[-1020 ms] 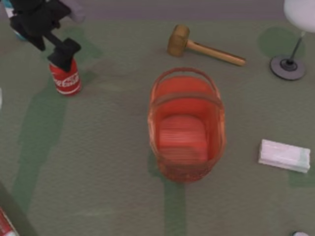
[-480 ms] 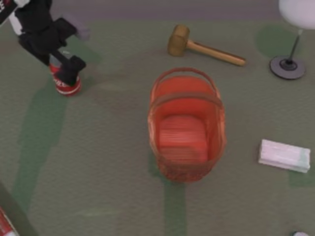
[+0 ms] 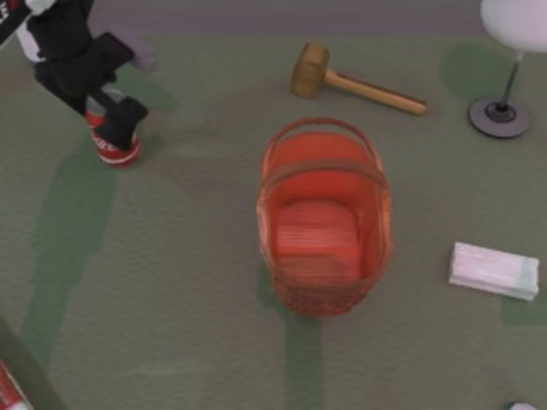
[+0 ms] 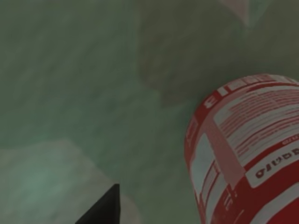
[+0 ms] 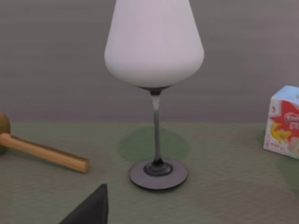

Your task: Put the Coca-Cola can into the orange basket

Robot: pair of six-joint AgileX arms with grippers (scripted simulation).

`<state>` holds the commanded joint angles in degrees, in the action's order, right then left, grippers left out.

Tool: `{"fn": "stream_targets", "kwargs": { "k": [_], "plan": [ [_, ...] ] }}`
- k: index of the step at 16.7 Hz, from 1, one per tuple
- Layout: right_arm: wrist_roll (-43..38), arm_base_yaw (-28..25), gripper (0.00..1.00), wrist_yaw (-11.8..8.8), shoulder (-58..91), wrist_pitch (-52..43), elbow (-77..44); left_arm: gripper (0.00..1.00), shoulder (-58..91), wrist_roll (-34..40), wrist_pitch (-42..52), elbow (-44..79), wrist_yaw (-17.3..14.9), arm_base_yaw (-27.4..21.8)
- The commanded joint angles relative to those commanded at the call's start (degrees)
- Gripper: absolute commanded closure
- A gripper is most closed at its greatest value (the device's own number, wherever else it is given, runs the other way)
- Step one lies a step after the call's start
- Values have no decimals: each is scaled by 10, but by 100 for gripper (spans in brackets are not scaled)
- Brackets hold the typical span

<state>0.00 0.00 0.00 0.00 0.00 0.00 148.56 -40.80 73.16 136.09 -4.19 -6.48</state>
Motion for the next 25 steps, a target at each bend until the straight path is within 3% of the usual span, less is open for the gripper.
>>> {"fn": "stream_targets", "kwargs": {
  "k": [10, 20, 22, 25],
  "plan": [
    [0, 0, 0, 0, 0, 0, 0, 98, 0, 0, 0, 0, 0, 0],
    [0, 0, 0, 0, 0, 0, 0, 100, 0, -1, 0, 0, 0, 2],
    [0, 0, 0, 0, 0, 0, 0, 100, -2, 6, -17, -12, -12, -1],
    [0, 0, 0, 0, 0, 0, 0, 100, -14, 32, -87, -55, -58, -10]
  ]
}}
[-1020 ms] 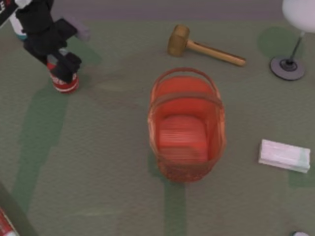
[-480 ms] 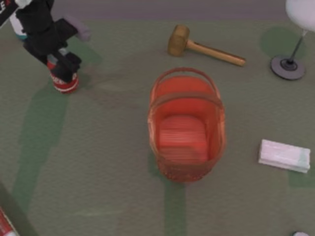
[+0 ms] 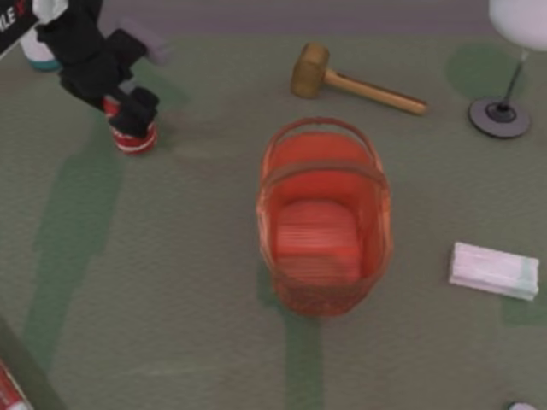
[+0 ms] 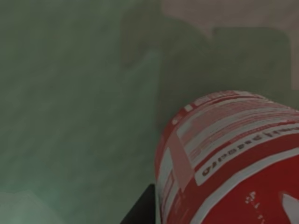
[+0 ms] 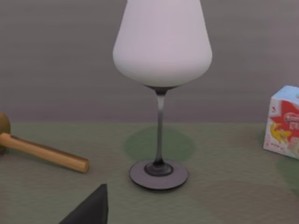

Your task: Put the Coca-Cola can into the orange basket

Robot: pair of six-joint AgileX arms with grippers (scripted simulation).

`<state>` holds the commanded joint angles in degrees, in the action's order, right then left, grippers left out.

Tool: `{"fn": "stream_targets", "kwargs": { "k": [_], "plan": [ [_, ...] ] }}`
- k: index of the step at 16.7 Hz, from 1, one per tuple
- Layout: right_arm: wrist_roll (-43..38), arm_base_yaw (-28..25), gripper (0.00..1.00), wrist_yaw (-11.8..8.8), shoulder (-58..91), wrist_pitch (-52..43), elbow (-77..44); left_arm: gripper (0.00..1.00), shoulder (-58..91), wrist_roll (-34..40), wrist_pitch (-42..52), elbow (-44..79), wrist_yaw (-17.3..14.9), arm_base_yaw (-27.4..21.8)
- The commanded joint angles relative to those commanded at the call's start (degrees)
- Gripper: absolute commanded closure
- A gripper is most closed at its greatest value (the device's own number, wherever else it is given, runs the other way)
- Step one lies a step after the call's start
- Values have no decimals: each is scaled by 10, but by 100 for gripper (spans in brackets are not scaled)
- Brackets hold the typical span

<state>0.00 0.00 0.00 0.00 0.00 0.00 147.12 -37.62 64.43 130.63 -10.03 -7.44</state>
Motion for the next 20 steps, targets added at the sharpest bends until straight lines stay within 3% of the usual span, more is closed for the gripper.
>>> {"fn": "stream_targets", "kwargs": {
  "k": [5, 15, 20],
  "plan": [
    [0, 0, 0, 0, 0, 0, 0, 100, -55, 73, -222, -115, -134, -24],
    [0, 0, 0, 0, 0, 0, 0, 100, -236, 256, -816, -413, -473, -87],
    [0, 0, 0, 0, 0, 0, 0, 100, -297, 330, -1003, -537, -592, -110]
  ]
}}
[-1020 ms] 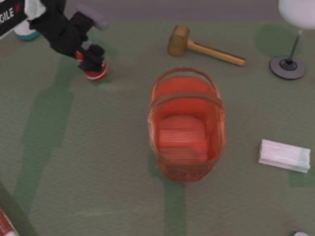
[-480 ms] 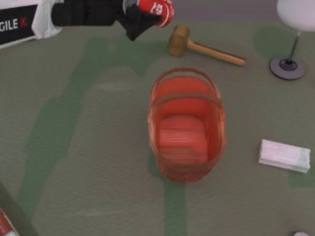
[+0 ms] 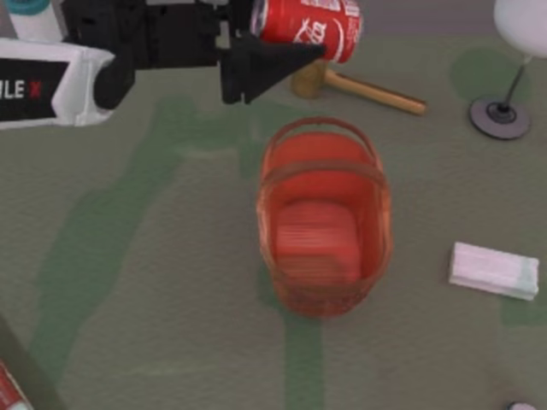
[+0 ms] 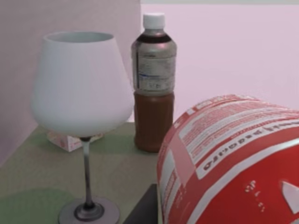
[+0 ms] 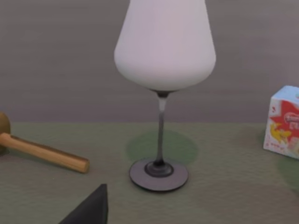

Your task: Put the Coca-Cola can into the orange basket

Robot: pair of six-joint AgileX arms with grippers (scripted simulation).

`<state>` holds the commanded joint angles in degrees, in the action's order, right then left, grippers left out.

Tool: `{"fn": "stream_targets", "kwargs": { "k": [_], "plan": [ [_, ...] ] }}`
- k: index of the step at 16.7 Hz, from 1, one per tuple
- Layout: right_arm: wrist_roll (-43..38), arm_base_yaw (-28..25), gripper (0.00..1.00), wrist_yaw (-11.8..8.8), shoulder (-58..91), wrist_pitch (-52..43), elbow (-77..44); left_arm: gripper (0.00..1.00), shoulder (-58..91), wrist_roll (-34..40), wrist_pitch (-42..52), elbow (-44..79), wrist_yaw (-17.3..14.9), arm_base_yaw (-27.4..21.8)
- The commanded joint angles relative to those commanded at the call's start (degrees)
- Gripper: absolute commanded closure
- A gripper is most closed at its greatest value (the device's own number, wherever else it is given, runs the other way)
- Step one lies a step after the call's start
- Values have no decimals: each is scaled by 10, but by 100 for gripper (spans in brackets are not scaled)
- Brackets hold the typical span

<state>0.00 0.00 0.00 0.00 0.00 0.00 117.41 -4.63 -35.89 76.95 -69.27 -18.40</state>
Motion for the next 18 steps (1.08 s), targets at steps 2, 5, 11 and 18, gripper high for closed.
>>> {"fn": "stream_targets", "kwargs": {
  "k": [2, 5, 11, 18],
  "plan": [
    [0, 0, 0, 0, 0, 0, 0, 100, -11, 16, -33, -27, -24, -5],
    [0, 0, 0, 0, 0, 0, 0, 100, -14, 21, -42, -35, -30, -6],
    [0, 0, 0, 0, 0, 0, 0, 100, 7, 18, -64, -38, -30, 0],
    [0, 0, 0, 0, 0, 0, 0, 100, 118, 22, -228, -84, -32, 8]
  ]
}}
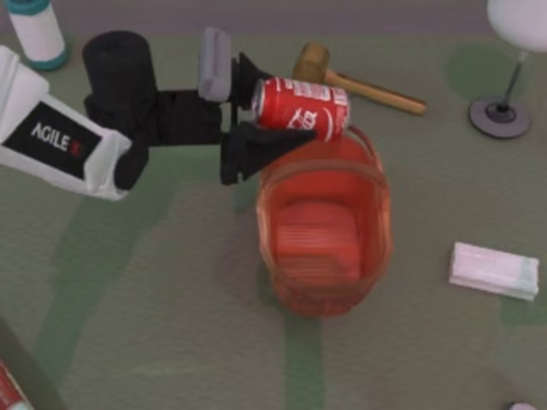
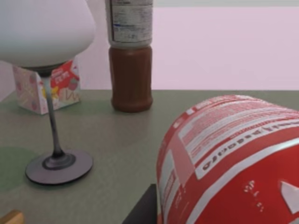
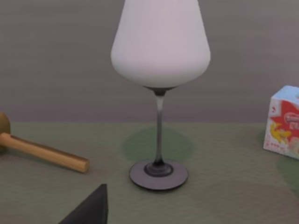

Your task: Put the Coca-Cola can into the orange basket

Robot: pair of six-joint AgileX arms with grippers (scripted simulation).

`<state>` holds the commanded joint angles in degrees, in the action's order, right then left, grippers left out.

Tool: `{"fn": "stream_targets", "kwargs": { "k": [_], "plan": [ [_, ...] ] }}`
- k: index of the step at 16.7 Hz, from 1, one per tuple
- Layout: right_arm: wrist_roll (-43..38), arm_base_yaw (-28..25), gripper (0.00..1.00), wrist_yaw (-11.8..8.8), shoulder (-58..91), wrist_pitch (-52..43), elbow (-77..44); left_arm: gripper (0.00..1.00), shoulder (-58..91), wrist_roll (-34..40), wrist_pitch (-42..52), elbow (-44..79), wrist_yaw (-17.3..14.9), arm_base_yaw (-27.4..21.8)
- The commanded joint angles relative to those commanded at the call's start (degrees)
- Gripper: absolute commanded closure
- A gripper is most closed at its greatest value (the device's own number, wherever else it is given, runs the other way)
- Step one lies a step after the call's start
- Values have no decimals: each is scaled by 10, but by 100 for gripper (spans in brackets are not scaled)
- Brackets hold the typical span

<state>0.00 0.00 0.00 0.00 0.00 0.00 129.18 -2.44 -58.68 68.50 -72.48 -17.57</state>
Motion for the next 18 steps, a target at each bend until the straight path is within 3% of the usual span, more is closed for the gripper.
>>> {"fn": "stream_targets", "kwargs": {
  "k": [5, 18],
  "plan": [
    [0, 0, 0, 0, 0, 0, 0, 100, 7, 1, -8, -4, 0, 1],
    [0, 0, 0, 0, 0, 0, 0, 2, 7, 1, -8, -4, 0, 1]
  ]
}}
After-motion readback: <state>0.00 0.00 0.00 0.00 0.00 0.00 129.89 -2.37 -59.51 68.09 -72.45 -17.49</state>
